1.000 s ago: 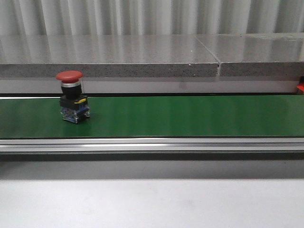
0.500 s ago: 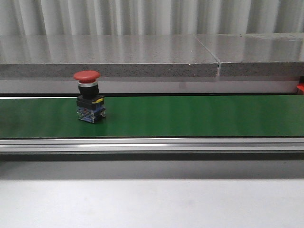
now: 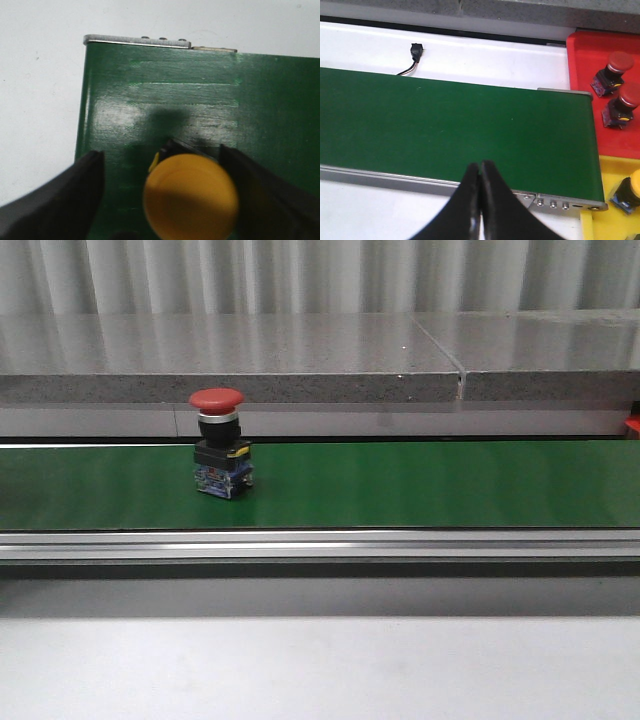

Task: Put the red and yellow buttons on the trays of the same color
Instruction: 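Set the yellow button on the belt and open the left gripper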

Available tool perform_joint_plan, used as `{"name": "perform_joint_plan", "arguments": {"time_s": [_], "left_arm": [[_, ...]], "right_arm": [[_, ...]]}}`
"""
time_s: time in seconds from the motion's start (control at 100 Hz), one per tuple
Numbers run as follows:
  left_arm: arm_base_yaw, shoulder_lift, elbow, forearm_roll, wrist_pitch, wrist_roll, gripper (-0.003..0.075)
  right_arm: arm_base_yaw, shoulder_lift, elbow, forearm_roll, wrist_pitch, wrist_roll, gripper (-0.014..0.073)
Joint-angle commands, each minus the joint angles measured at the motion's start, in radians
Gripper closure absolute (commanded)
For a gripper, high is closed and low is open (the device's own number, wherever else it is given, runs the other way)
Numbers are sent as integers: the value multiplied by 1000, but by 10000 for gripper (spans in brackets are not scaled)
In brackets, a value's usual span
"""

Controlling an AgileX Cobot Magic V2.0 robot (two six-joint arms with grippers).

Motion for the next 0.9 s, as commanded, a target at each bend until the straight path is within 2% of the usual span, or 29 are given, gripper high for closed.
{"name": "perform_joint_plan", "arguments": {"time_s": [0.0,0.22,0.63,0.89], "left_arm": [[-10,-32,-29,7,-25,13,41],[-65,-97,-29,2,-44,31,30],[-148,-358,-22,-1,-51,31,30],[-147,-577,110,-1,-97,27,30]], "right_arm": [[1,-3,-25,4,-62,-8,686],[1,-3,-25,4,-62,-8,686],[1,-3,-25,4,-62,-8,686],[1,-3,-25,4,-62,-8,686]]}}
